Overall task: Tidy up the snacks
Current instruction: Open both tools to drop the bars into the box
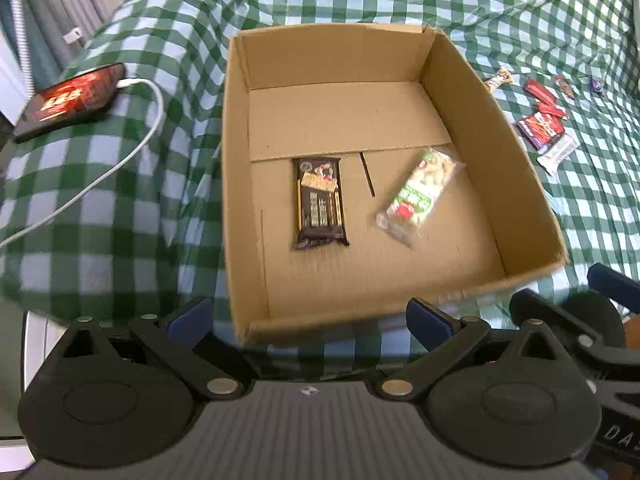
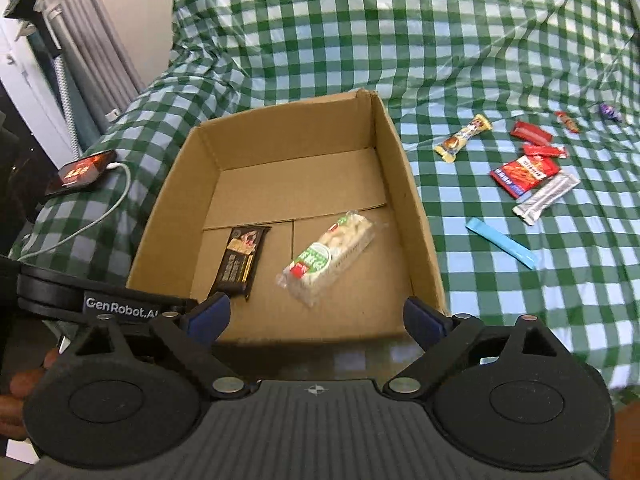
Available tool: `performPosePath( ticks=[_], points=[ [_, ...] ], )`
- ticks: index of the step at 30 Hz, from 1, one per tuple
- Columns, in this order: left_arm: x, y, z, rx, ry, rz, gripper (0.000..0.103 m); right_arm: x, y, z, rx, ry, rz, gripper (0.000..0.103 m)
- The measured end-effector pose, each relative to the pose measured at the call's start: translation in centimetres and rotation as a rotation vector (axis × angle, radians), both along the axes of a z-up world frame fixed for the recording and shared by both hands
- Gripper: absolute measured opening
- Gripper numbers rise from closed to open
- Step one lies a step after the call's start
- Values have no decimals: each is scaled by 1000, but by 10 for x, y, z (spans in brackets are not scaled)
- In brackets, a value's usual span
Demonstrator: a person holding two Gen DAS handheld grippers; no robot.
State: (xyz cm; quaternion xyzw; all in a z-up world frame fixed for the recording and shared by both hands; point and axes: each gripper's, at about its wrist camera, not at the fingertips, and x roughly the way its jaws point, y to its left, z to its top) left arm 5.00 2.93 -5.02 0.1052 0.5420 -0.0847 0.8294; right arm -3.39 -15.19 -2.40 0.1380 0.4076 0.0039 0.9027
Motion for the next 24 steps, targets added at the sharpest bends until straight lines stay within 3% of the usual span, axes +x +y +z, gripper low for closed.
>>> performPosePath(
  ticks=[10,24],
  points=[
    [-62,9,28,1,-71,2,103,-59,10,35,-26,-117,7,97],
    [-102,10,53,-16,-147,-7,103,-98,17,58,-36,-200,24,99]
  ],
)
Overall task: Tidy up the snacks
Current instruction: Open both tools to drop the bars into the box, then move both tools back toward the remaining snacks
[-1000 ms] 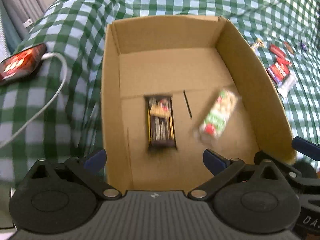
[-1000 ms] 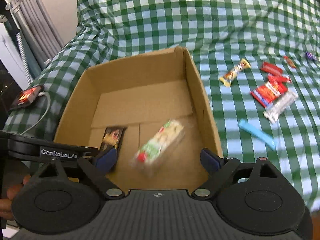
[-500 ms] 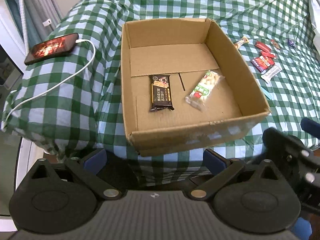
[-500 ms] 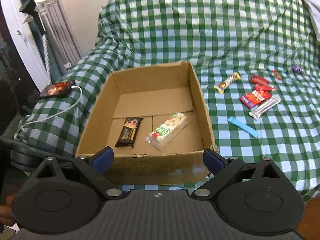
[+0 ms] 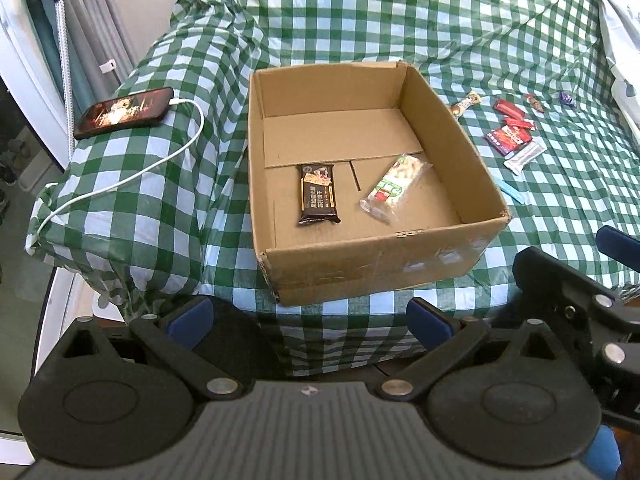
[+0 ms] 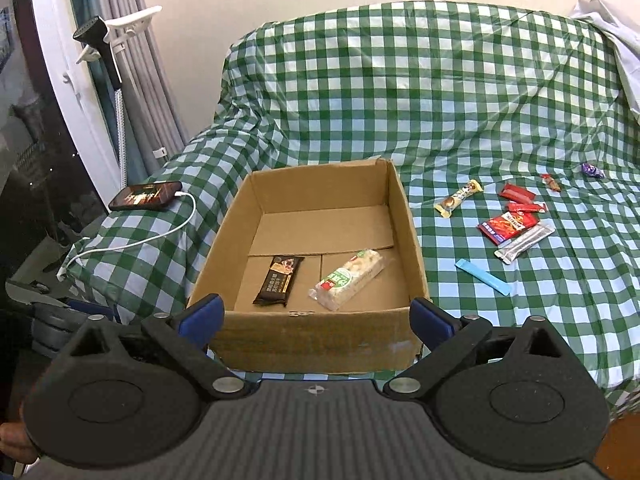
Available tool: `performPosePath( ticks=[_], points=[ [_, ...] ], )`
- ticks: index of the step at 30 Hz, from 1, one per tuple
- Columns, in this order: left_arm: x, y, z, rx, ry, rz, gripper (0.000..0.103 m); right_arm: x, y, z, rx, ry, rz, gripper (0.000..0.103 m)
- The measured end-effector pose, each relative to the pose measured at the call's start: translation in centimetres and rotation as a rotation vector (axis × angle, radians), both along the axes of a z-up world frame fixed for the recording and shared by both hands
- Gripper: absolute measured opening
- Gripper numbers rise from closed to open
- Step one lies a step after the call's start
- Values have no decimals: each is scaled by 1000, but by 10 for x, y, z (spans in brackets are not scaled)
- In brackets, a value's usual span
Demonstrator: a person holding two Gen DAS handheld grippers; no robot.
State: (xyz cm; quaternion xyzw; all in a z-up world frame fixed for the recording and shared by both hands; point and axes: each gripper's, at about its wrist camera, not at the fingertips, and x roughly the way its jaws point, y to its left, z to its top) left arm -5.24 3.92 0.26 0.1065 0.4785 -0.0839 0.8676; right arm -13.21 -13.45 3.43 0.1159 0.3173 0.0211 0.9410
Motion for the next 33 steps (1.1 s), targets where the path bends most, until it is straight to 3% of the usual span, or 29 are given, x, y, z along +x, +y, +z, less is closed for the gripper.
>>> performPosePath(
  ticks=[9,20,28,33],
  points=[
    [-6,4,10,-17,-20,16,103,-9,0,3,10,-18,-6,102],
    [-3,-14,11,27,-25,0,103,-15,-19,-2,58,-28,-44,102],
    [18,-47,12,63,-18,-40,103,-12,-48,-16,107,-11,-93,102],
    [42,-84,17,71,-20,-96,103,-8,-81,-22,103,-39,-189,102]
  ],
)
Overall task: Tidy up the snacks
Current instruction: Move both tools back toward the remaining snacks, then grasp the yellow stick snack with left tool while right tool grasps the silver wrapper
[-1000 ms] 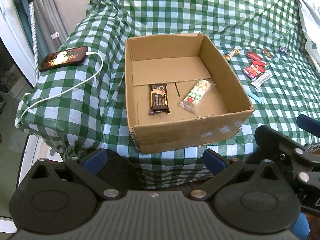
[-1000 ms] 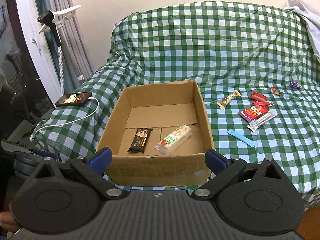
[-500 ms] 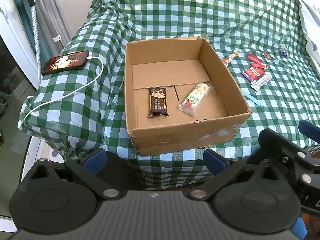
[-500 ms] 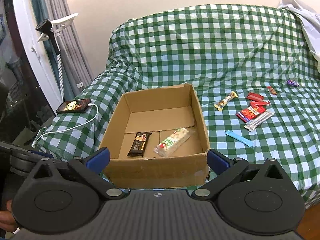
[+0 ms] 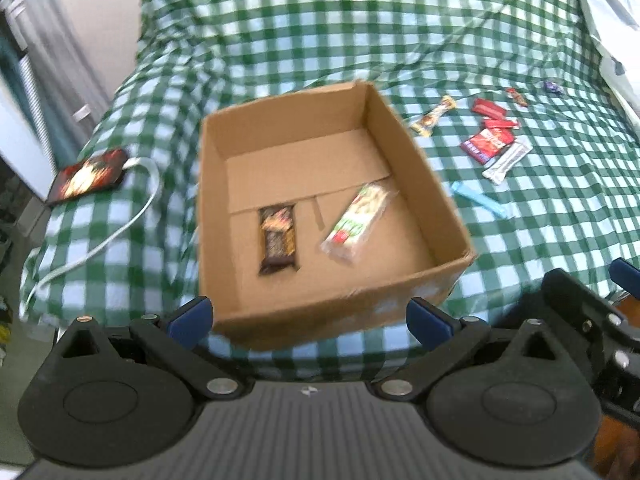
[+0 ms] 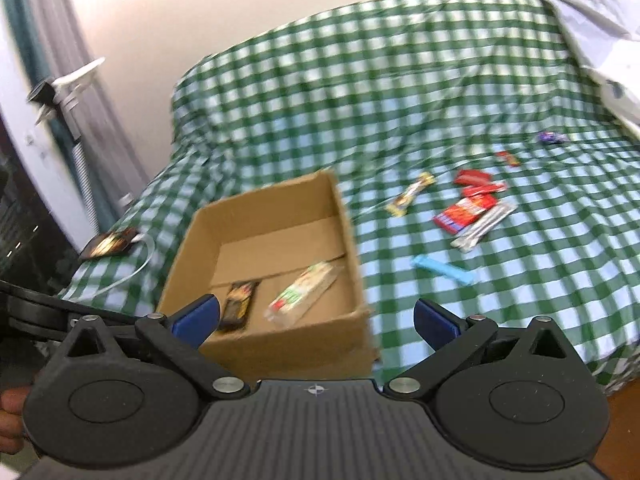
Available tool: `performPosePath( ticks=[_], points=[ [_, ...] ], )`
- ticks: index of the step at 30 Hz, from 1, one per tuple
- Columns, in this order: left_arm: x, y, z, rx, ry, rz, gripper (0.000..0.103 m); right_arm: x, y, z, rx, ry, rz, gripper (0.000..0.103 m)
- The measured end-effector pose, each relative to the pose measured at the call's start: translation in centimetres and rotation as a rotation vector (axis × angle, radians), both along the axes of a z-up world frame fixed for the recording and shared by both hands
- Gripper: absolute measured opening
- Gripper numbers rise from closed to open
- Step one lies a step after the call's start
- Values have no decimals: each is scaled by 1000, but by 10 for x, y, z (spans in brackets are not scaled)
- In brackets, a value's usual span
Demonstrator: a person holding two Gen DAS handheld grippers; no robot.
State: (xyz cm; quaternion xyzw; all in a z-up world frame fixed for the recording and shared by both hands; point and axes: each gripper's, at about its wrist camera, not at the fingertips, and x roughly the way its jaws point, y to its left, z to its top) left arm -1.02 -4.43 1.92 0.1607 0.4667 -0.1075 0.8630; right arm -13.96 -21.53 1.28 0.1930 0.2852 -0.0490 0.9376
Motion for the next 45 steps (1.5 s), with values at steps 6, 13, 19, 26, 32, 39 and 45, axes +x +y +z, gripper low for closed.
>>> performPosePath(
  ticks=[6,13,19,26,32,39,45],
  points=[
    [48,-66,6,-4,9,-71,103,17,-69,-19,8,26,-159,102],
    [126,-163,-9,10,20,-164,103,65,-151,-59,8,75,-274,102],
    [212,-240,-61,41,55,-214,103,133,-211,-108,14,136,-338,102],
    [306,-304,-144,88,50,-232,103,221,-252,-175,-27,233,-348,102],
    [356,-329,-201,71,122,-250,103,279,-265,-224,-79,287,-326,102],
    [383,-333,-238,58,179,-235,103,281,-252,-248,-210,270,-330,102],
    [384,-329,-237,63,194,-197,88,281,-249,-246,-233,277,-338,102]
  ],
)
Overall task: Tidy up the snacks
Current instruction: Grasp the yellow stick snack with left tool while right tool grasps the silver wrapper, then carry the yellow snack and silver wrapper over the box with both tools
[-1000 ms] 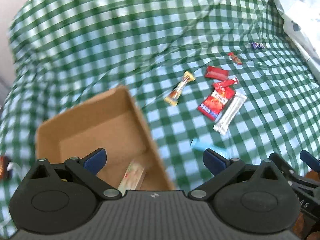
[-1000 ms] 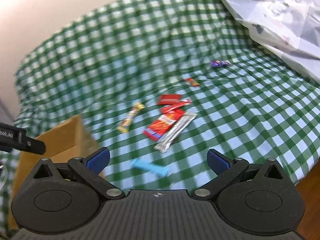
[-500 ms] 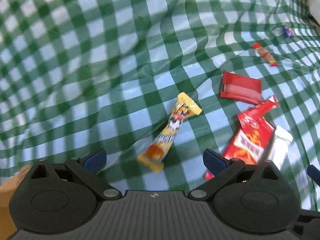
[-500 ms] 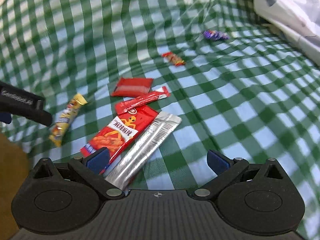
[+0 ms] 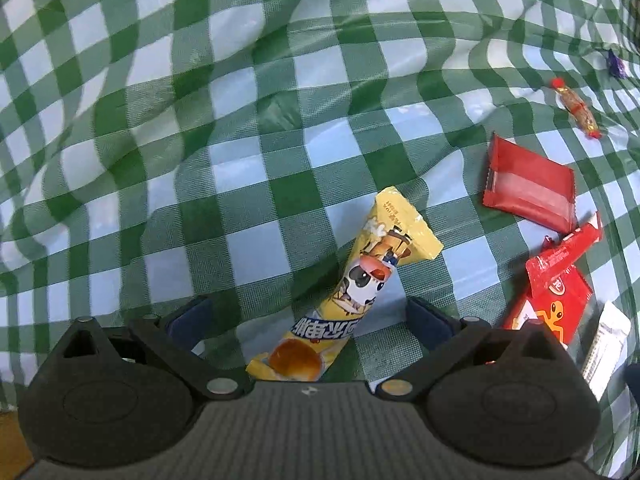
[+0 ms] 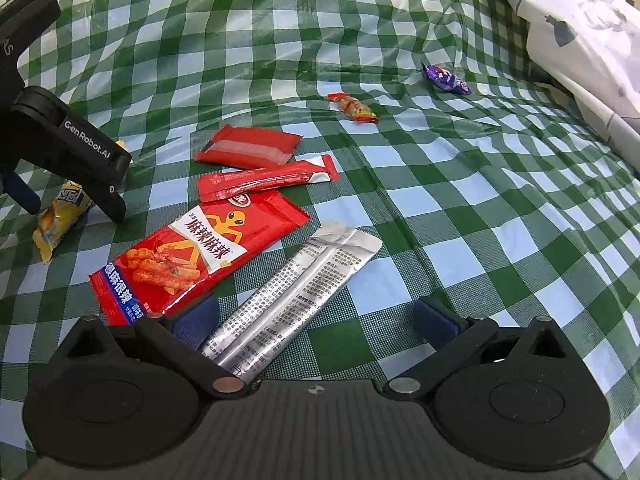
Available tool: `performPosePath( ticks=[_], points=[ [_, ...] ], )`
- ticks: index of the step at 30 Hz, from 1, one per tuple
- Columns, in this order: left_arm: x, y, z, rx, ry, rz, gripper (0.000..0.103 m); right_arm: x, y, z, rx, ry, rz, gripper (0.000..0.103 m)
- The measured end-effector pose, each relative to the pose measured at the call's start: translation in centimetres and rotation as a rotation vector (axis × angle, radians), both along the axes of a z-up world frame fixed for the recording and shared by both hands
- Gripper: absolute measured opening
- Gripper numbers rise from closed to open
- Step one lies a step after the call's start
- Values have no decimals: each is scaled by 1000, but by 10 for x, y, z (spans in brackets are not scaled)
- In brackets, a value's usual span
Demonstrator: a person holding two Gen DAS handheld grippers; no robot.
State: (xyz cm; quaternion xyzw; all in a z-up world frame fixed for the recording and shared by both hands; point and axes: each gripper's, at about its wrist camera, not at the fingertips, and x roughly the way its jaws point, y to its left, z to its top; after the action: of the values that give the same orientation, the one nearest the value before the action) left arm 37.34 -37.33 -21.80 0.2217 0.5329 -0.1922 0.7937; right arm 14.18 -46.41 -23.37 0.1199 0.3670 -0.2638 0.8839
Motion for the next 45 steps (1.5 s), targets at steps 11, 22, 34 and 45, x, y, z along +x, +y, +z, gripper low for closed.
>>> performPosePath(
  ticks=[11,22,34,45],
  points=[
    [-33,21,80,-142,-51,-4,12,-17,9,35,-4,-32,37,8],
    [-147,83,205,-271,-128,1,12,-94,30,157,7,-240,21,8],
    [-305,232,258,-221,-185,101,12,-215,133,235,136,-300,209,8],
    [-405,361,245,-179,-190,231,12,-286,247,243,210,-214,429,8]
  ],
)
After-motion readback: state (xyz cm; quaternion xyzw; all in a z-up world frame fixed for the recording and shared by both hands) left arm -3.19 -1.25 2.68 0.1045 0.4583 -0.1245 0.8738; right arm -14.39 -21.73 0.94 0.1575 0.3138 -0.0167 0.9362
